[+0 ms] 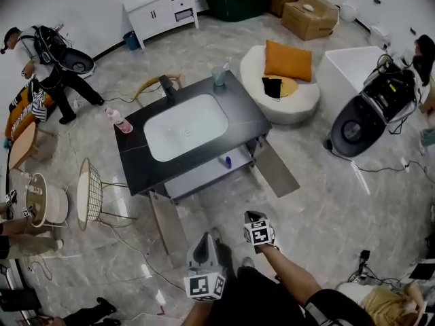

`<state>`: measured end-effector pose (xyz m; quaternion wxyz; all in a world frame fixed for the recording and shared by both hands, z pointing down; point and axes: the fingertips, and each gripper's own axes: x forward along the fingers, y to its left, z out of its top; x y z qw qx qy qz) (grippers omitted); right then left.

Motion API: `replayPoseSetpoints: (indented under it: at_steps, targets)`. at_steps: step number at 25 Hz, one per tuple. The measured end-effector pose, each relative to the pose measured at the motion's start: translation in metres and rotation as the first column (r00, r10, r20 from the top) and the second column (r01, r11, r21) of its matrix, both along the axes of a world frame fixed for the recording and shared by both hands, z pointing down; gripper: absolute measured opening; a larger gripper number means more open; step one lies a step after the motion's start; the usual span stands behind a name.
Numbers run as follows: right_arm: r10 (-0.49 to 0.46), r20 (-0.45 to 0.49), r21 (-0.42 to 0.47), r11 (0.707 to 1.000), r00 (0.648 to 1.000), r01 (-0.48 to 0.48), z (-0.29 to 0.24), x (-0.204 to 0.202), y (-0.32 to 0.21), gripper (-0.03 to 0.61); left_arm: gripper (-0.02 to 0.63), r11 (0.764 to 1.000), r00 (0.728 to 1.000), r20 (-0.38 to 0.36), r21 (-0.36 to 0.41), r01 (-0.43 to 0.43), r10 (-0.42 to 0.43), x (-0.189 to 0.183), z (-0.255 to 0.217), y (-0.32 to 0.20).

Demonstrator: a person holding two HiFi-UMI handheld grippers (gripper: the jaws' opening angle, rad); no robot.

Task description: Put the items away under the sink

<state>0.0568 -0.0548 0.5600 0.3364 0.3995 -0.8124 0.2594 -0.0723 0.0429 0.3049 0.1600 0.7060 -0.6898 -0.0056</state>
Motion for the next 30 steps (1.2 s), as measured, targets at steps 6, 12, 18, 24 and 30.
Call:
replayPoseSetpoints:
  at_steps: [6,12,18,24,30]
  targets:
    - [-0.013,0.048,0.067,0.998,0.999,0.010,-0.096,0.024,0.047,0.011,0.014,0.999,0.999,0.005,0.028,0.037,-0.037,0.023,-0.067,0.050]
    - [0.027,0.140,0.171,0.984,0.990,-0.051,-0.180,0.042,0.078,0.011,0.015,0.997,0.999,0.025,0.069,0.025,-0.027,0.038,-0.105,0.087]
    - [0.006,0.240,0.267,0.961,0.971,-0.072,-0.254,0.041,0.124,0.011,0.015,0.993,0.999,0.026,0.116,0.029,-0.033,0.034,-0.127,0.119]
    - [-0.071,0.310,0.442,0.894,0.948,-0.078,-0.331,0.033,0.176,0.011,0.015,0.988,0.999,0.046,0.152,0.009,-0.017,0.028,-0.140,0.144]
    - [-0.198,0.343,0.584,0.811,0.918,-0.043,-0.377,0.017,0.217,0.011,0.015,0.986,0.997,0.071,0.169,0.016,-0.028,0.016,-0.133,0.154]
